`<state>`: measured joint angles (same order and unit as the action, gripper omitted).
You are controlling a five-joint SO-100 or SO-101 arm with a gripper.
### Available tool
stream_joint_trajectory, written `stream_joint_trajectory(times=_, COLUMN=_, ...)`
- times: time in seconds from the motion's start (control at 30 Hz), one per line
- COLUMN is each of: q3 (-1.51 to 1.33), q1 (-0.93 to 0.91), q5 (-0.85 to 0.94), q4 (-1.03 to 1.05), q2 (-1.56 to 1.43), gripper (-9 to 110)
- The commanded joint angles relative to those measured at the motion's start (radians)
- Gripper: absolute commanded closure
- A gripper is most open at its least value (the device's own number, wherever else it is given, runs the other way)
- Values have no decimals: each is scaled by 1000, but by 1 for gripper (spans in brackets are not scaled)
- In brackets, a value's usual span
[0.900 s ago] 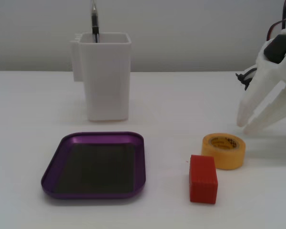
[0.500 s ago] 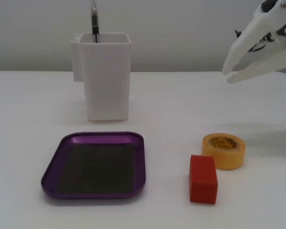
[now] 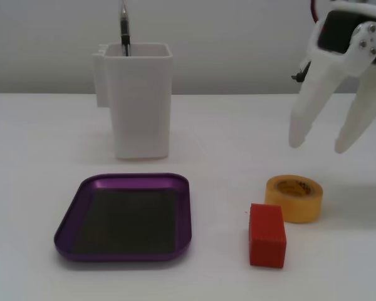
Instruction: Grab up the yellow tape and put it in the box.
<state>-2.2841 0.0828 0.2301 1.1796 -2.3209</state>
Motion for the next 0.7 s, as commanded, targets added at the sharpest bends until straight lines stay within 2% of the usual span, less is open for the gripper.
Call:
stream_joint_trajectory(times=0.0, q3=38, q1=21, q5=8, q4=9, q2=31, gripper=83)
stream_joint_trajectory(times=0.2, q3=17, q1=17, q5=9, q4=3, q2=37, gripper=83)
stream_joint_trajectory(times=0.67, q3=-187, q1=15, q5=9, q4=-212, q2=38, gripper=83)
